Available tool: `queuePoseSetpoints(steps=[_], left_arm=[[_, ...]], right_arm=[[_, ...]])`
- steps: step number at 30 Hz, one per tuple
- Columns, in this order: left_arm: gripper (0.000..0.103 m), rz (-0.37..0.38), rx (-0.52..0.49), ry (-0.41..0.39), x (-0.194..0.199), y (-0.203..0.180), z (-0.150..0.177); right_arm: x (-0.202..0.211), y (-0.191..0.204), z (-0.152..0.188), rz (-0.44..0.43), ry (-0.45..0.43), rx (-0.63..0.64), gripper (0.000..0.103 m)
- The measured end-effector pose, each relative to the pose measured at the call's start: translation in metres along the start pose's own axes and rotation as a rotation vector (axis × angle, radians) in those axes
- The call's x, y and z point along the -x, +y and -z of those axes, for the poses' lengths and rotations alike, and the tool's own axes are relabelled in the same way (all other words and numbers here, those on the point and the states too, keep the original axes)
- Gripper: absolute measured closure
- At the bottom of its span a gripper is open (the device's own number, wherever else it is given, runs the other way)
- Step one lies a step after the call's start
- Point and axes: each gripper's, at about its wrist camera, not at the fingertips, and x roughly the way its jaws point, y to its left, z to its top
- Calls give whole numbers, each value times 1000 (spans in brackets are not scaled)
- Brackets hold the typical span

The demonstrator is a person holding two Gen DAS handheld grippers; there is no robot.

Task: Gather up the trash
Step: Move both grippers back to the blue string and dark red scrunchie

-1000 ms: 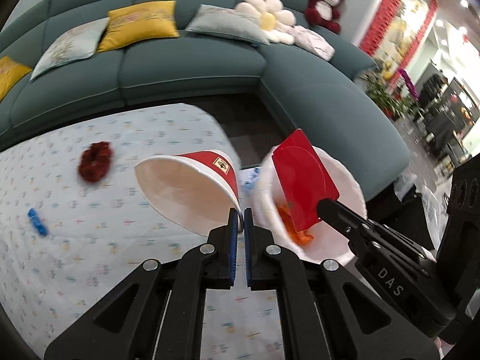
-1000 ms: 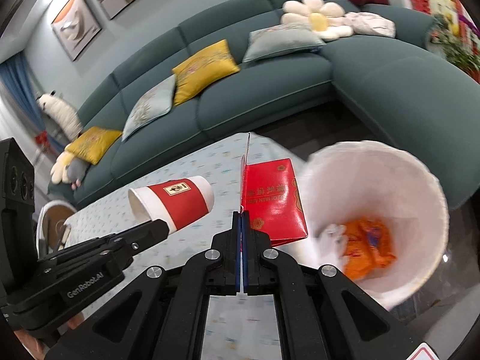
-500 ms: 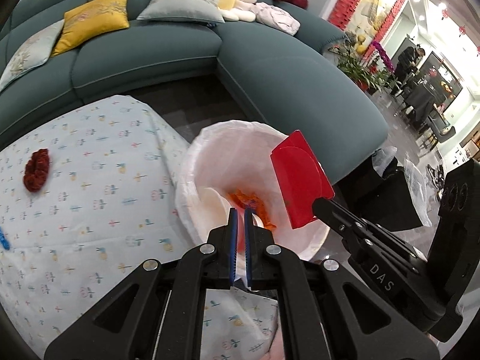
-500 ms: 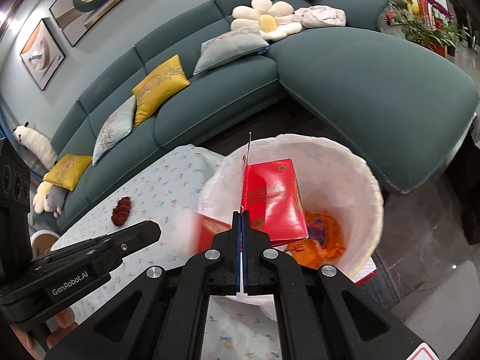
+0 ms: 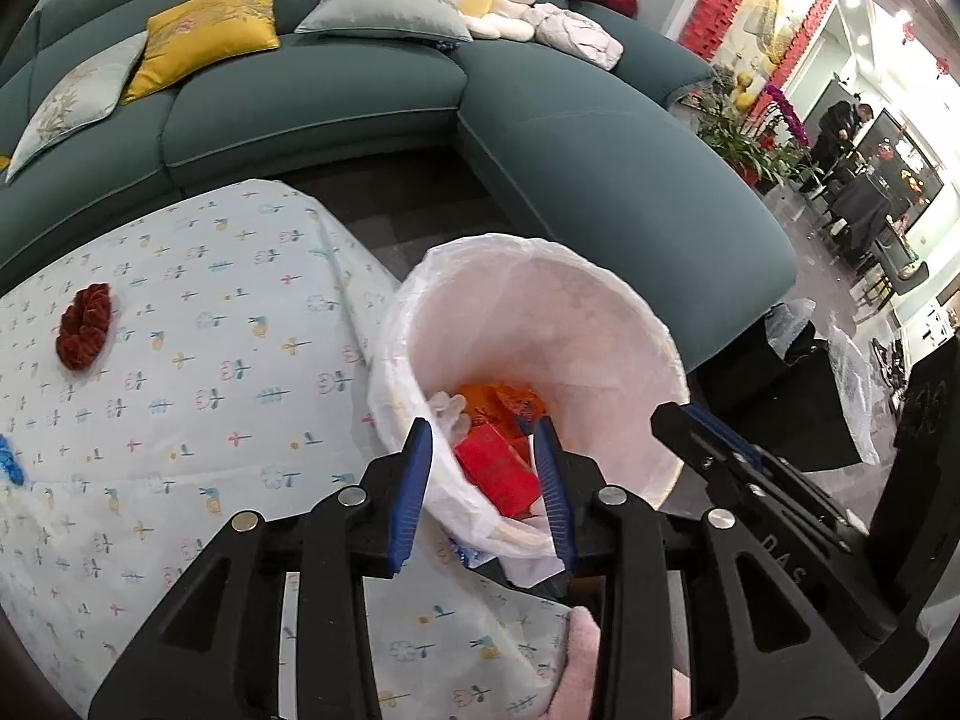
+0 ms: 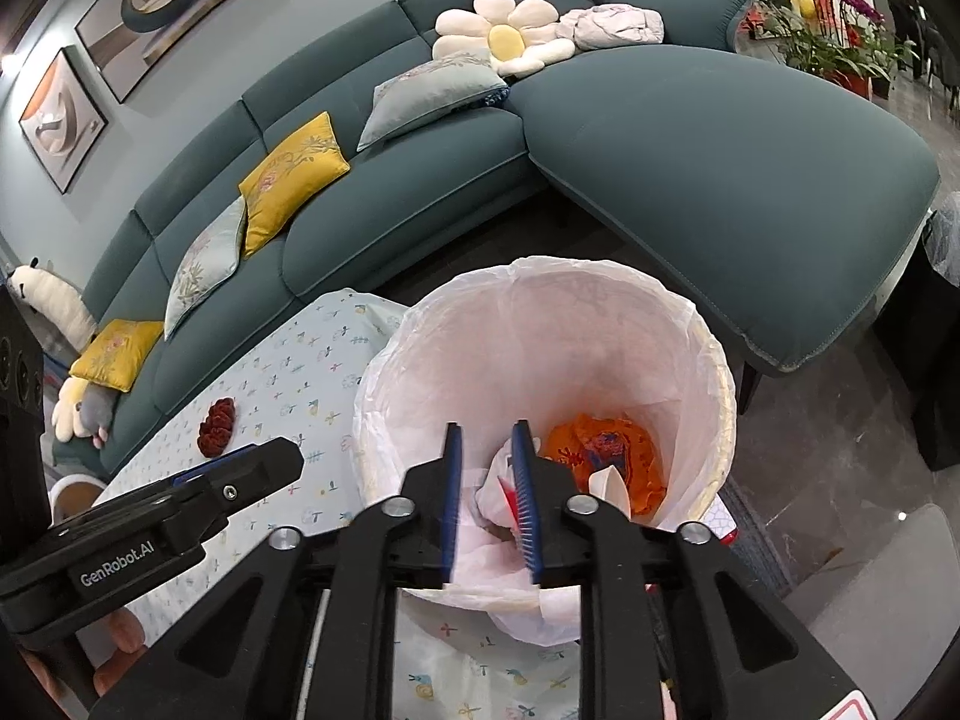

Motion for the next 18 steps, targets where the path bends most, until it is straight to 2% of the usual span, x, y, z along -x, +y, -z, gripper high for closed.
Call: queuePoseSetpoints(steps=[5, 11, 18], left_arm=[[67, -20, 30, -11, 7, 17, 1], [61, -48, 67, -30, 18, 41, 3], [58, -86, 122, -49, 33, 75, 12]], right_arm=[[-1, 16, 2, -9, 4, 27, 79], [-4, 41, 3, -24, 7, 71, 70], [-9, 75, 9, -46, 27, 119, 69]])
